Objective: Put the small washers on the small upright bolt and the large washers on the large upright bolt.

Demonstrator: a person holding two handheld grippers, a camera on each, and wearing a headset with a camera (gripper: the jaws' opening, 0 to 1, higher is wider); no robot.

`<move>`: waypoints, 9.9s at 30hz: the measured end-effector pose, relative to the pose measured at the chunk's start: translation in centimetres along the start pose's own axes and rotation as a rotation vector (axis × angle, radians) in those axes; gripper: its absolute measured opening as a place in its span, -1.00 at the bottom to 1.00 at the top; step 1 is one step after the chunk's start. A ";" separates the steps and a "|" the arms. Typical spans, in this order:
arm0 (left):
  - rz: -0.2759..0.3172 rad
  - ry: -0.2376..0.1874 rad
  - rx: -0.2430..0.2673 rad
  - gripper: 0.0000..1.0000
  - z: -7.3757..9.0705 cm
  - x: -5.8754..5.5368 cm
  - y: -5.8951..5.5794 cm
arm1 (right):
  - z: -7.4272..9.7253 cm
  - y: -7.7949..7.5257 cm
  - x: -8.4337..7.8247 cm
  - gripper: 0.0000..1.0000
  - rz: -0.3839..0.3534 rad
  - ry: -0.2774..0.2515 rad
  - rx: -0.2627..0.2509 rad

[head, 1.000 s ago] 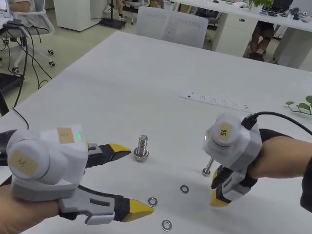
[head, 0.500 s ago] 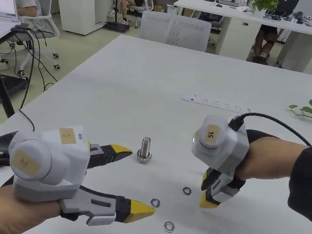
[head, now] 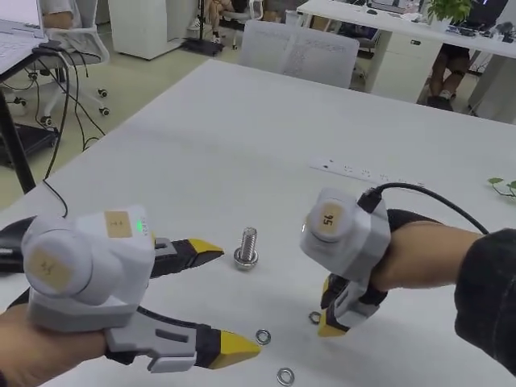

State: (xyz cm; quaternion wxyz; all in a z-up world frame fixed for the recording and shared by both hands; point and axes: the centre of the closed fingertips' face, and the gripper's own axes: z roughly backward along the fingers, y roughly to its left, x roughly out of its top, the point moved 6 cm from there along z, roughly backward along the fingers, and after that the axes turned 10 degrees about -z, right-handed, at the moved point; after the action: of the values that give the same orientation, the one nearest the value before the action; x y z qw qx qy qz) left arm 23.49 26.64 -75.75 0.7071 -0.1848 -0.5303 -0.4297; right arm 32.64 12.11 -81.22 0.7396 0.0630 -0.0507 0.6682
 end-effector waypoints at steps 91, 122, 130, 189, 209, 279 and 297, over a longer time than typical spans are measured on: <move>0.009 0.002 -0.010 0.40 -0.4 -0.1 -0.2 | -0.1 -0.6 0.1 -0.73 0.006 -0.003 -0.011; 0.004 -0.002 -0.036 0.39 -0.9 -0.1 -0.4 | 2.5 -1.3 -4.0 -0.73 -0.072 0.005 -0.038; 0.004 -0.004 -0.037 0.39 -0.9 -0.1 -0.4 | 3.3 -2.2 -5.3 -0.73 -0.107 0.003 -0.055; 0.032 0.012 -0.043 0.41 -1.5 -0.9 -0.2 | 6.4 -5.9 -3.2 -0.73 -0.094 -0.073 -0.121; 0.039 0.023 -0.046 0.40 -1.7 -1.2 -0.3 | 4.6 -6.4 -3.4 -0.73 -0.101 -0.074 -0.101; 0.044 0.031 -0.049 0.39 -1.8 -1.0 -0.5 | 2.5 -6.4 -6.4 -0.59 -0.174 -0.059 -0.109; 0.033 0.020 -0.049 0.39 -1.6 -0.8 -0.3 | 2.3 -4.4 -7.2 -0.59 -0.181 -0.049 -0.094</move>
State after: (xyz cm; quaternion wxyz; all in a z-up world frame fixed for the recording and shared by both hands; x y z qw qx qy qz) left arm 24.13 25.60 -77.14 0.7145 -0.2063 -0.5094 -0.4328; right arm 36.29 4.22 -80.22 0.7975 0.0487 -0.0941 0.5939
